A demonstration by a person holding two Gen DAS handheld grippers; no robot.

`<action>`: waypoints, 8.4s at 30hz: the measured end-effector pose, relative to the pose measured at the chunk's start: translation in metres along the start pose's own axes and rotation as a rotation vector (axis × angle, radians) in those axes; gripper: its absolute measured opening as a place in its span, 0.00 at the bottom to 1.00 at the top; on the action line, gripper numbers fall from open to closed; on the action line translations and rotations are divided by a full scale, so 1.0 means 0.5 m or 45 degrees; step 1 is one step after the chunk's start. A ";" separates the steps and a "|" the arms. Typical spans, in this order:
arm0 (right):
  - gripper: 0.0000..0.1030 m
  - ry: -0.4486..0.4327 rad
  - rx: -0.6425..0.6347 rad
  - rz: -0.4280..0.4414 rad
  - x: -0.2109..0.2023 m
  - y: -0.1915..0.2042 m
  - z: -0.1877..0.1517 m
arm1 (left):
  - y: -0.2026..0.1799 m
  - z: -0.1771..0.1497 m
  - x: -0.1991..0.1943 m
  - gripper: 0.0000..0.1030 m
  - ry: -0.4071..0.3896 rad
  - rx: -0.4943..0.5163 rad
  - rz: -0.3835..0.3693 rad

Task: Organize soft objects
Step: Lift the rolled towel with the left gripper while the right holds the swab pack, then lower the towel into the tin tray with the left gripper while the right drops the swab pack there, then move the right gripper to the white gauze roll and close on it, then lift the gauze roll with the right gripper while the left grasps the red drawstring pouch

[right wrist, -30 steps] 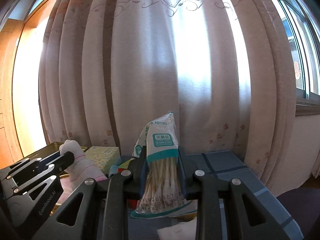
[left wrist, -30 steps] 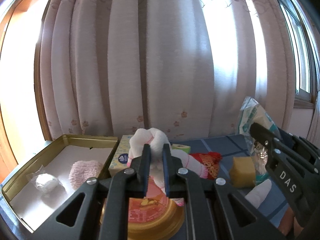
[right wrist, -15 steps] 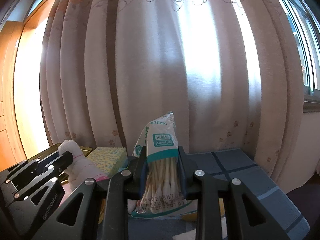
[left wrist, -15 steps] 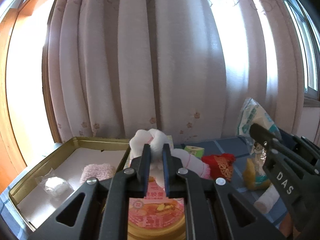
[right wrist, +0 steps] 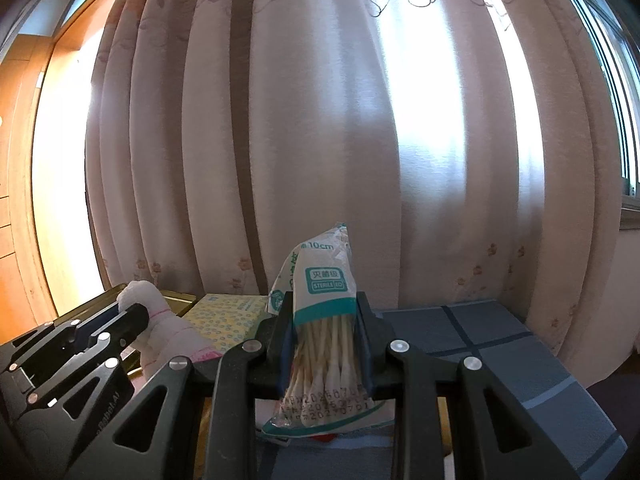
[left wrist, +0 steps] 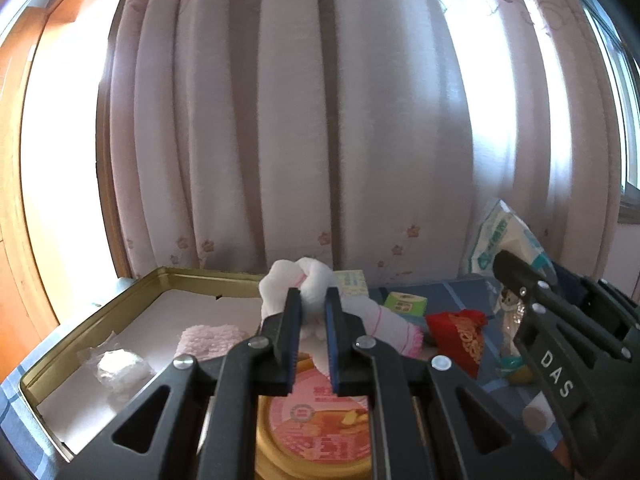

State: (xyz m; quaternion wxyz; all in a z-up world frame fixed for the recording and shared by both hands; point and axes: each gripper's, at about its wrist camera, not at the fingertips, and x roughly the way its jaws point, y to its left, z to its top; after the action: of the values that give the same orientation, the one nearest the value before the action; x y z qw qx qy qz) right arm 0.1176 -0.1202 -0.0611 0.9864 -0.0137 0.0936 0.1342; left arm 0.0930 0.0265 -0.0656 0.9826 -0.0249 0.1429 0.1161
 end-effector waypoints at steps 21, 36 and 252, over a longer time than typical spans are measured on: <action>0.28 0.017 -0.034 0.064 0.014 0.052 -0.005 | 0.037 -0.002 -0.005 0.09 -0.009 -0.038 0.066; 0.28 0.038 -0.044 0.071 0.029 0.074 -0.003 | 0.057 -0.001 -0.009 0.09 -0.007 -0.056 0.086; 0.48 0.300 0.080 0.081 -0.068 -0.129 -0.036 | -0.033 -0.025 -0.029 0.99 0.217 0.135 -0.173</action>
State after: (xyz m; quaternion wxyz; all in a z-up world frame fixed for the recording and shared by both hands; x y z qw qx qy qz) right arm 0.0996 -0.1919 -0.0724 0.9638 0.0043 0.2135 0.1598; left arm 0.0799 0.0060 -0.0730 0.9724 0.0078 0.2298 0.0390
